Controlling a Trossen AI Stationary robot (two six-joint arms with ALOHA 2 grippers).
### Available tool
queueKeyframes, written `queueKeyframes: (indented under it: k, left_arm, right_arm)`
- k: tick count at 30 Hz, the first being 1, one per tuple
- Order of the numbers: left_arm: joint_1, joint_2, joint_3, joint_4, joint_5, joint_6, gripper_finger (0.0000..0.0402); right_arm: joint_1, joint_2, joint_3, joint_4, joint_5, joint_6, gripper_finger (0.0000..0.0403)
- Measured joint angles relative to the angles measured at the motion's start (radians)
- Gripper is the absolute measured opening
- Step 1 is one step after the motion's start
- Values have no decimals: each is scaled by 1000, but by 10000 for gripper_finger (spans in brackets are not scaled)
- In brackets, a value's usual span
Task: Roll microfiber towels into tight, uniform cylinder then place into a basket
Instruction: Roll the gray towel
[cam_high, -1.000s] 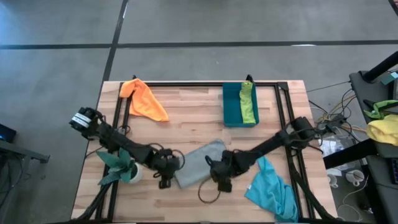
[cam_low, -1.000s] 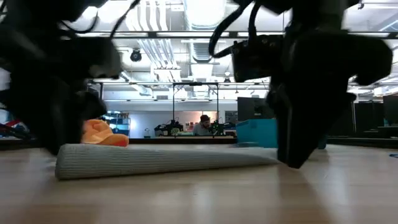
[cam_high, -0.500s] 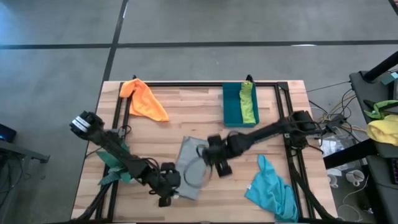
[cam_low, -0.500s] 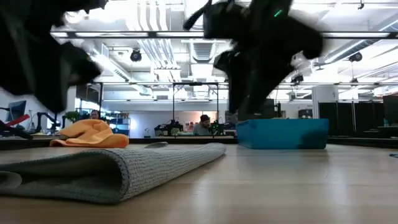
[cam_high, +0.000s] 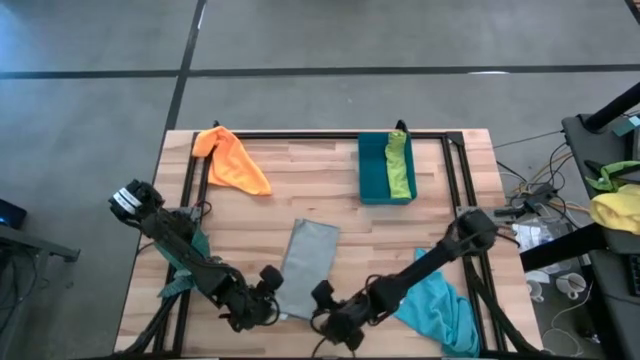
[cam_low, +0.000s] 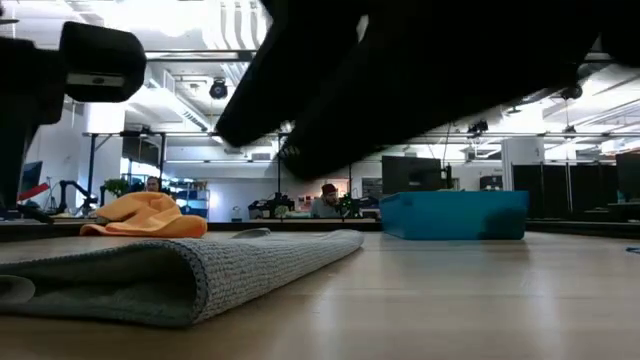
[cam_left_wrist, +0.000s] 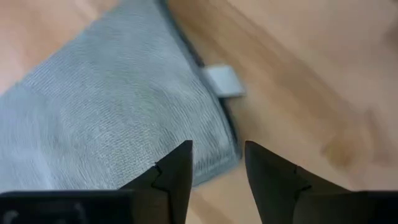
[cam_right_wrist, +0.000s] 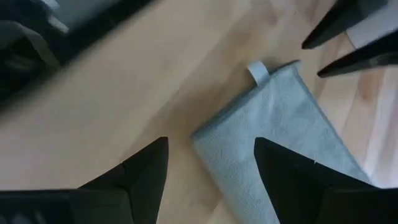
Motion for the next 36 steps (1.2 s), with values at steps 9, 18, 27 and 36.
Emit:
queueKeyframes:
  k: [9,18,27,36]
  left_arm:
    - [5,0,-69,54,20,389,185]
    - [18,25,-108,202,23,404,187]
    - [21,137,-76,274,22,341,105]
    - [22,121,-49,253,23,122,12]
  right_arm:
    - [1,169,225,-124,66,-53,235]
    - [-2,160,305,-314,65,12,232]
    - [-15,160,240,-283,67,34,194]
    - [7,161,254,-262,117,116,22]
